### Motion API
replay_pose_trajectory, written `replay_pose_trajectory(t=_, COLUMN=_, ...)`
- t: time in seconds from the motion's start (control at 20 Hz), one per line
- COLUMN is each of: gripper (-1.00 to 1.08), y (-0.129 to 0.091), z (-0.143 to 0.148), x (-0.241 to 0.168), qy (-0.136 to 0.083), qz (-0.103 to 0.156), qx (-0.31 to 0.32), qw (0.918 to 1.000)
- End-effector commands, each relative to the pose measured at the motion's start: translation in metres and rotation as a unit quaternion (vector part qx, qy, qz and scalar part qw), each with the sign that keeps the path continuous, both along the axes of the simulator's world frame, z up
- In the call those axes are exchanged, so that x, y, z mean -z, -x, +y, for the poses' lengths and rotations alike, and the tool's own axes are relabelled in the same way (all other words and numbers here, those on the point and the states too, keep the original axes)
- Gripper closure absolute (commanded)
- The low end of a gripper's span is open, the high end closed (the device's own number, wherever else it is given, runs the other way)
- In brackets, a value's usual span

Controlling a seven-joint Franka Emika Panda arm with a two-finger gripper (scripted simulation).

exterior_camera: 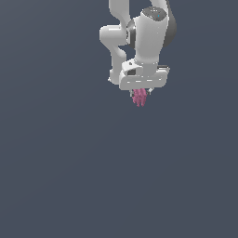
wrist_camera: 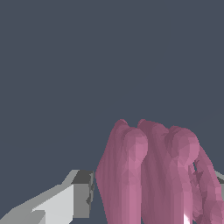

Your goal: Pick up the object and move it to a goal position.

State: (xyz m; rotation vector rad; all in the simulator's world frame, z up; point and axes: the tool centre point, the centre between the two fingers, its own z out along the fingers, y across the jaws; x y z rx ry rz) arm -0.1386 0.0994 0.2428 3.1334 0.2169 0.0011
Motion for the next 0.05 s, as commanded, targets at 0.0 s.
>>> replay_pose_trajectory(t=0.0, gripper=1.08, y=0.0009, z=0.0012, x=-0.0021, qy=0.000, qz=0.000, qx=0.000, qw=1.0000)
